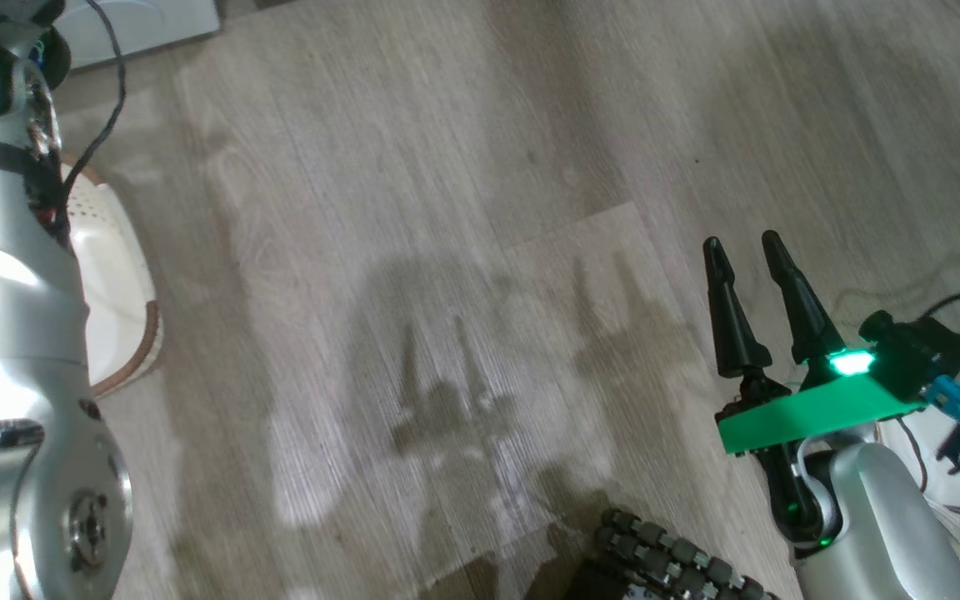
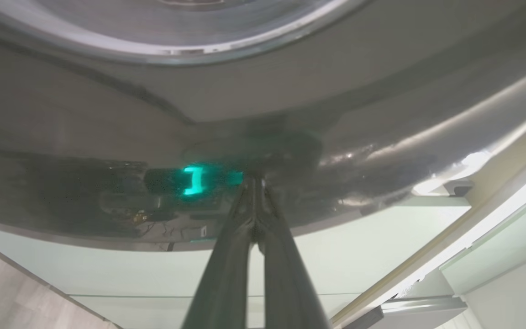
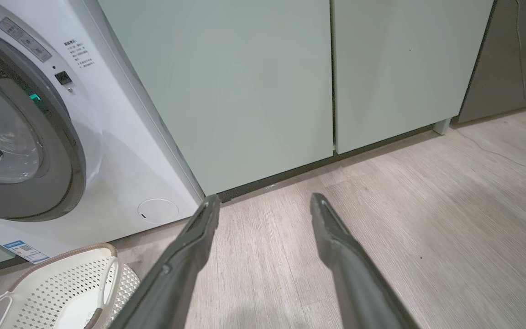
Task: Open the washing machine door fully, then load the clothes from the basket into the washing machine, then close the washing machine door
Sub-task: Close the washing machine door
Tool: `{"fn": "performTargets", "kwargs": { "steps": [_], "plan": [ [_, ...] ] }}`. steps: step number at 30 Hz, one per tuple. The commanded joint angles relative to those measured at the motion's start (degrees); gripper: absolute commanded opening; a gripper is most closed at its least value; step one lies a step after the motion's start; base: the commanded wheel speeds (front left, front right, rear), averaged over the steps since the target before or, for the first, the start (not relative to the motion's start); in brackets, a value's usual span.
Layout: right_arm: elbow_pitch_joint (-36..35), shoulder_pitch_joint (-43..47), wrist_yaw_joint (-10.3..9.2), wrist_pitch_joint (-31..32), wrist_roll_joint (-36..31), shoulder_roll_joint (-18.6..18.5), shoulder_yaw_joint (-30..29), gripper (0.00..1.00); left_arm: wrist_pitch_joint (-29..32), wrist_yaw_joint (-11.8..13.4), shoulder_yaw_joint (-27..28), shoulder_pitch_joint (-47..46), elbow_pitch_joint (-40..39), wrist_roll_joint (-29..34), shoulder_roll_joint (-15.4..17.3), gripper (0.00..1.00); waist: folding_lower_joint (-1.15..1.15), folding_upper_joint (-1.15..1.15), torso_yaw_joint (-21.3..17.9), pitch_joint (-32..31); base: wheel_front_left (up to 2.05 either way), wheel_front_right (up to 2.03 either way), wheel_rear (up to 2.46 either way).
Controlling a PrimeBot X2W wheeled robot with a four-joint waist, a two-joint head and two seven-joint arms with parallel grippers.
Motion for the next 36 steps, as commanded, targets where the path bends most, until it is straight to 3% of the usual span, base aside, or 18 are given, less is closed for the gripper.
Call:
{"fn": "performTargets", "kwargs": {
  "steps": [1,6,15,18,20,23,26,32,36],
  "plan": [
    [-1.55,-0.09,0.00,-0.53,-0.33,-0.24,0.58,1.00,0.20,-0.11,-0.58,-0.33,-2.37,0.65,1.67,0.00,-0.01,0.00,0.95,-0.71,0.00,0.00,0.00],
    [-1.57,0.13,0.00,-0.53,-1.56,-0.24,-0.57,1.00,2.91,-0.11,-4.28,4.58,-4.78,1.40,1.26,0.00,-0.01,0.00,3.83,-3.24,0.00,0.00,0.00],
    [-0.67,1.50,0.00,-0.53,-4.14,-0.24,-2.86,1.00,8.97,-0.11,-18.80,20.76,-13.65,6.22,2.06,0.00,-0.01,0.00,10.24,-11.78,0.00,0.00,0.00],
    [-0.32,2.49,0.00,-0.53,-4.67,-0.24,-3.26,1.00,9.22,-0.11,-26.01,26.99,-17.76,10.18,4.68,0.00,-0.01,0.00,12.42,-15.00,0.00,0.00,0.00],
    [-0.17,3.27,0.00,-0.53,-4.95,-0.24,-3.49,1.00,7.91,-0.11,-33.12,30.55,-20.05,16.07,8.42,0.00,-0.01,0.00,13.95,-16.97,0.00,0.00,0.00],
    [0.06,4.55,0.00,-0.53,-5.46,-0.24,-3.97,1.00,2.90,-0.11,-41.72,34.03,-19.92,24.15,13.62,0.00,-0.01,0.00,16.39,-19.77,0.00,0.00,0.00],
    [0.15,6.04,0.00,-0.54,-5.92,-0.24,-5.20,1.00,-2.32,-0.11,-45.94,35.40,-19.12,27.04,15.47,0.00,-0.01,0.00,19.58,-22.39,0.00,0.00,0.00],
    [-0.06,8.06,0.00,-0.54,-6.45,-0.24,-6.31,1.00,-10.52,0.36,-47.40,36.13,-16.81,32.87,17.42,0.00,-0.01,0.00,24.46,-25.51,0.00,0.00,0.00],
    [-0.35,8.77,0.00,-0.54,-6.72,-0.24,-6.48,1.00,-11.83,5.00,-40.84,38.49,-20.32,38.22,16.67,0.00,-0.01,0.00,27.32,-26.87,0.00,0.00,0.00]
  ]
}}
